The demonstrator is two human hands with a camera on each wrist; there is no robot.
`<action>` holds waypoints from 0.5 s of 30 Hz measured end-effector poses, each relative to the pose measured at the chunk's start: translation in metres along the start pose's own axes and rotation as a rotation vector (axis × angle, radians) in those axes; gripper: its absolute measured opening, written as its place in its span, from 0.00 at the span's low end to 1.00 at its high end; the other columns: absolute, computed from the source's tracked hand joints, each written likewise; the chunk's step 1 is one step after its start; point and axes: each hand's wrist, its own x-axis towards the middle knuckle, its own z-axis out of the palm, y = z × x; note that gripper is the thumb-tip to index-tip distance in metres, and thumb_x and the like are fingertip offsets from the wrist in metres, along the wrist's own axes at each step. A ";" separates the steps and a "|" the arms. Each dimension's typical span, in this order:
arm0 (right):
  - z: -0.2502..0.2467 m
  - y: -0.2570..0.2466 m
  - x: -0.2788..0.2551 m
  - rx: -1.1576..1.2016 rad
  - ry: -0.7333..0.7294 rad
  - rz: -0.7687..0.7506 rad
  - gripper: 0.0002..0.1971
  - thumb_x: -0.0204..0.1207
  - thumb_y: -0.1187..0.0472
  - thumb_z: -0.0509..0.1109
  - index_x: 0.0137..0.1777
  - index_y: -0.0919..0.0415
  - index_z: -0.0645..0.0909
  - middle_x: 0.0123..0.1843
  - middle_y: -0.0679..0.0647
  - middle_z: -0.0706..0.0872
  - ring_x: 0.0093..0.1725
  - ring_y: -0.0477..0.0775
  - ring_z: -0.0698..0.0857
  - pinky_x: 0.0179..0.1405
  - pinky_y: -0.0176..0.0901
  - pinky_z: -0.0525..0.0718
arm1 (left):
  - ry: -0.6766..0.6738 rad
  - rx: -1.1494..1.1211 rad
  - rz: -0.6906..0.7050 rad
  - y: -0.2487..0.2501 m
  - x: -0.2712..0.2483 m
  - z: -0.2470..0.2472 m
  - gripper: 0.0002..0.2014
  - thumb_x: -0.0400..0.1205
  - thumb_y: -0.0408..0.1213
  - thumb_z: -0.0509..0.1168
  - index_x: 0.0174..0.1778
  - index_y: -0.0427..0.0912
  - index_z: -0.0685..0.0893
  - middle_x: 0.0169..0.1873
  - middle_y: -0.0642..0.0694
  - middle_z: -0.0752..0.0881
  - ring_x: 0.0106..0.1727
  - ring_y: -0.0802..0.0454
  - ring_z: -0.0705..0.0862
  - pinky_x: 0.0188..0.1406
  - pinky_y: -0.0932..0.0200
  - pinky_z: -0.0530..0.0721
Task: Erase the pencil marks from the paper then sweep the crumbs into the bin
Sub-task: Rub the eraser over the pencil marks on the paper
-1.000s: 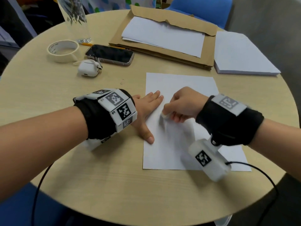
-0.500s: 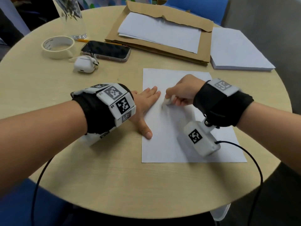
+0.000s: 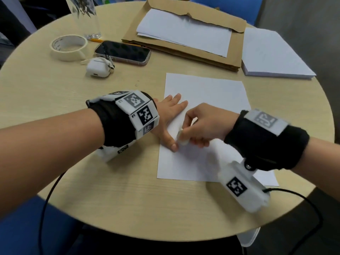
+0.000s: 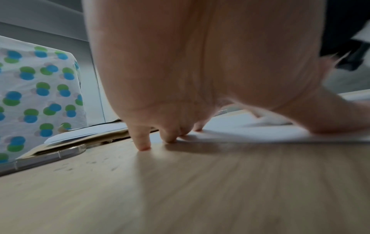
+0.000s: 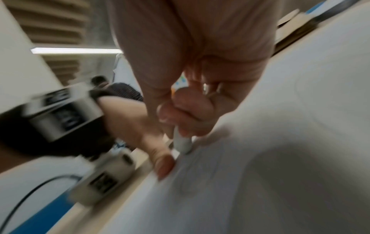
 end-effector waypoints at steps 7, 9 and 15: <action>-0.026 0.000 0.015 -0.005 0.187 0.007 0.05 0.69 0.67 0.74 0.36 0.63 0.80 0.26 0.55 0.83 0.18 0.45 0.79 0.17 0.29 0.76 | -0.006 0.026 -0.011 0.000 0.003 0.004 0.68 0.62 0.63 0.74 0.79 0.45 0.28 0.80 0.43 0.29 0.82 0.44 0.33 0.80 0.45 0.40; -0.015 0.002 0.008 -0.048 0.112 -0.050 0.05 0.69 0.67 0.73 0.36 0.64 0.79 0.25 0.56 0.83 0.16 0.45 0.78 0.16 0.29 0.75 | -0.009 0.027 -0.014 0.000 0.004 0.005 0.69 0.61 0.63 0.75 0.79 0.44 0.28 0.80 0.42 0.29 0.82 0.43 0.32 0.80 0.45 0.40; -0.007 0.000 -0.003 -0.172 -0.082 -0.069 0.07 0.66 0.65 0.77 0.33 0.61 0.80 0.26 0.55 0.84 0.19 0.46 0.79 0.19 0.30 0.76 | -0.029 0.026 -0.024 0.001 0.006 0.005 0.70 0.61 0.64 0.74 0.79 0.43 0.26 0.79 0.42 0.27 0.81 0.42 0.31 0.80 0.43 0.40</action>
